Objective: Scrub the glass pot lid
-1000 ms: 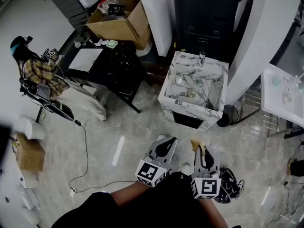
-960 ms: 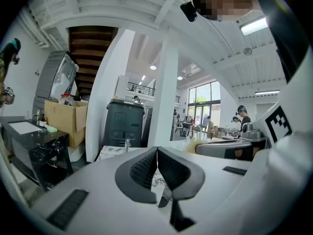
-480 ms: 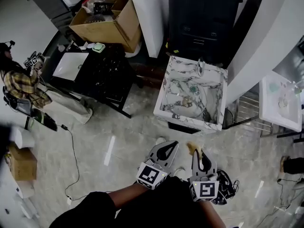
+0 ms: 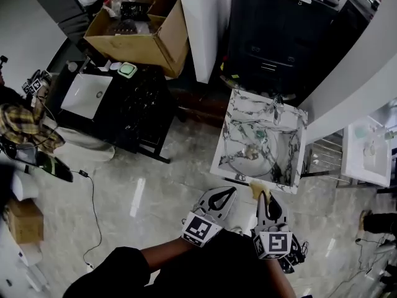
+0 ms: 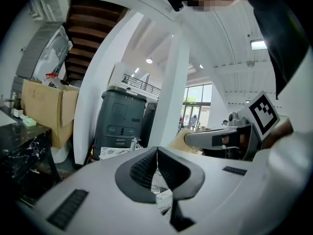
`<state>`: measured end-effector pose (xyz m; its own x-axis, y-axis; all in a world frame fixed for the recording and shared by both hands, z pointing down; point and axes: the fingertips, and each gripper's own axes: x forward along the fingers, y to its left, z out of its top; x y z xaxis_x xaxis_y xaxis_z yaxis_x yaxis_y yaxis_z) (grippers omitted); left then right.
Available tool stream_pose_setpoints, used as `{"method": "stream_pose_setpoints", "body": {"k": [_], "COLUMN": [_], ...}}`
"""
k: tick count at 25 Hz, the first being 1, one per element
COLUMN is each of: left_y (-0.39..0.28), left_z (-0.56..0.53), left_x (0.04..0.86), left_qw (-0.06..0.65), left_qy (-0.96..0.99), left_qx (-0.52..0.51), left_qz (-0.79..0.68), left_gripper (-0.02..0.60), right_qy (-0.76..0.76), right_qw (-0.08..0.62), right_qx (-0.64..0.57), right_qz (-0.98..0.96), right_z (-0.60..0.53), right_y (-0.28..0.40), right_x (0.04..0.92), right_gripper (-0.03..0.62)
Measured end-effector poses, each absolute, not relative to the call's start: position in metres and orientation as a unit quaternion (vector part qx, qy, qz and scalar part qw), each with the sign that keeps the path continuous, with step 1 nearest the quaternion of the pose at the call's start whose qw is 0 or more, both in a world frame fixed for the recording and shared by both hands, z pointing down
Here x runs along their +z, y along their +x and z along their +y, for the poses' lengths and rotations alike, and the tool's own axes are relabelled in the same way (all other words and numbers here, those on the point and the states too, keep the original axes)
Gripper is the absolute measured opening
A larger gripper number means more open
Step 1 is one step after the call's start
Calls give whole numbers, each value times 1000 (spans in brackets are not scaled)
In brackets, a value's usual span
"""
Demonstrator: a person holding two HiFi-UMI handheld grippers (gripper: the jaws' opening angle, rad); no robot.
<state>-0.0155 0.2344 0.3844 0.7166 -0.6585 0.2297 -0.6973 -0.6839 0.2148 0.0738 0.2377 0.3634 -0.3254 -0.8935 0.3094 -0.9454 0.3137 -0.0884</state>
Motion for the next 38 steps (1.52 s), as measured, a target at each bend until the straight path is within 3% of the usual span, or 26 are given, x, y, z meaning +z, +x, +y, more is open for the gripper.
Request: {"method": "stream_pose_setpoints", "body": {"k": [17,25,38], "left_y": [-54,-38,-11], "left_z": [139,115,87], "left_x": [404,417,449], "left_qw": [155,148,158], "left_qy": [899,882,839], "left_qx": [53,65,111], "left_qz": [-406,-442,-509], "left_gripper": [17,15,15], "right_qy": [563,520,393], "right_qw": [138,138,212], "right_qx": [140,168,203], "right_qz": [-803,-826,-871], "right_z": [148,114,69], "right_y": [68,93,104], "right_x": [412,446,539], "right_gripper": [61,61,61]}}
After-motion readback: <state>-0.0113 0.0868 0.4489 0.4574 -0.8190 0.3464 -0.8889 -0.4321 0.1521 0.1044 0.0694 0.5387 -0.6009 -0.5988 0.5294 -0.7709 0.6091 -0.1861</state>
